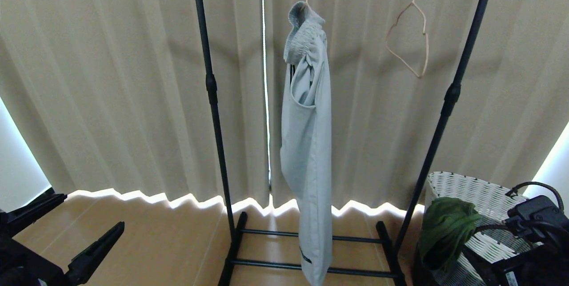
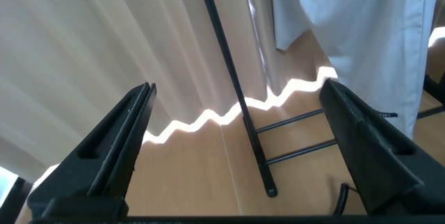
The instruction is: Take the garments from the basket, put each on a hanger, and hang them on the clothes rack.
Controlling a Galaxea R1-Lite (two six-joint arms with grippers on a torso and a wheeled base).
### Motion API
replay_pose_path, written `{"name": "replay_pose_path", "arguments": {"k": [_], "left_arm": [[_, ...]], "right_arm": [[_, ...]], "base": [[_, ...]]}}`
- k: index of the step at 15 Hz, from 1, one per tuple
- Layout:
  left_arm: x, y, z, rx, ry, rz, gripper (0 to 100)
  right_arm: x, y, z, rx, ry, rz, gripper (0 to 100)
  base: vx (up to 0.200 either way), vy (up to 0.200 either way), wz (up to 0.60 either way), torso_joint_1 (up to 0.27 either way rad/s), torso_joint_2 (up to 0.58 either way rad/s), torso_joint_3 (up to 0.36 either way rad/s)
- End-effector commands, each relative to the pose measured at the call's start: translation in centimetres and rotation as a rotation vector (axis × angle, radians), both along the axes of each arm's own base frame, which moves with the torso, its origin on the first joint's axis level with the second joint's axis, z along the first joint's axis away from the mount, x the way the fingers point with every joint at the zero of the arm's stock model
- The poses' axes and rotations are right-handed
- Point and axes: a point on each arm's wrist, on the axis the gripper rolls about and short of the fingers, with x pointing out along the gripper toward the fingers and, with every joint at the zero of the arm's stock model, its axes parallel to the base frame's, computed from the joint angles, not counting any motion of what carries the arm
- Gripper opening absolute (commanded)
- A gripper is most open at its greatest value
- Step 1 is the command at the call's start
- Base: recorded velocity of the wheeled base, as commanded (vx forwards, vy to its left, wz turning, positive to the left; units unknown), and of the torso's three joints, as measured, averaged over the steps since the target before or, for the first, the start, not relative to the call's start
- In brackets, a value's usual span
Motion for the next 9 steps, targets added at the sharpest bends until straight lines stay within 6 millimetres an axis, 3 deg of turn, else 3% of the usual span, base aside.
{"name": "replay_pose_path", "arguments": {"k": [1,3,9], "left_arm": [[-0.03,0.00,-0.03,0.004,0.000,0.000,100],[-0.03,0.00,-0.04,0.003,0.001,0.000,100],[-0.16,0.00,-0.16,0.005,0.002,0.000,100]], "right_arm": [[0.01,0.01,-0.01,-0.001,0.001,0.001,100],[0.01,0.01,-0.01,-0.001,0.001,0.001,100],[-0.03,0.02,0.03,-0.004,-0.001,0.004,100]], "base": [[0.000,0.000,0.00,0.000,0.00,0.000],[0.000,0.000,0.00,0.000,0.00,0.000],[0.000,-0.200,0.00,-0.002,0.01,0.002]]}}
